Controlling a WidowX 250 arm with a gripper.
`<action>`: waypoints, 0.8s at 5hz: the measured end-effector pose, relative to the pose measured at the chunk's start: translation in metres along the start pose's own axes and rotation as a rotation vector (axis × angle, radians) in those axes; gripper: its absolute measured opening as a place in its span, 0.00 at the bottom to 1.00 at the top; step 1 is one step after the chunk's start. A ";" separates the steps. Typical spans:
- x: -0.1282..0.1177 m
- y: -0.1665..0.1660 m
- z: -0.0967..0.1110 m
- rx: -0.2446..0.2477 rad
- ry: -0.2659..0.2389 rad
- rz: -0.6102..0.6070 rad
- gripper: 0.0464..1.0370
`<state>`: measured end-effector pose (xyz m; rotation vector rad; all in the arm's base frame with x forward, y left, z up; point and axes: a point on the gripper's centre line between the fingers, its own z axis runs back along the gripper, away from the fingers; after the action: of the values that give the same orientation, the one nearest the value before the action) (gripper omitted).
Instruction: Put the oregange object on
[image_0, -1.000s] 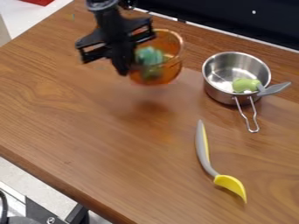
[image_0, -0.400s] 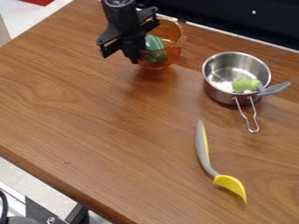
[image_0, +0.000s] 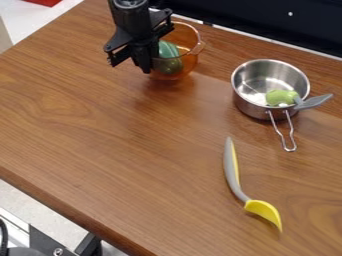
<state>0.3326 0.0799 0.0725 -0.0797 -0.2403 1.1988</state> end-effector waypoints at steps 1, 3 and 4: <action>0.000 0.003 -0.005 0.027 -0.008 0.000 0.01; 0.001 0.001 -0.003 0.056 0.000 -0.001 0.19; 0.001 0.001 -0.002 0.063 0.006 -0.001 0.43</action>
<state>0.3320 0.0813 0.0700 -0.0279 -0.1972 1.2043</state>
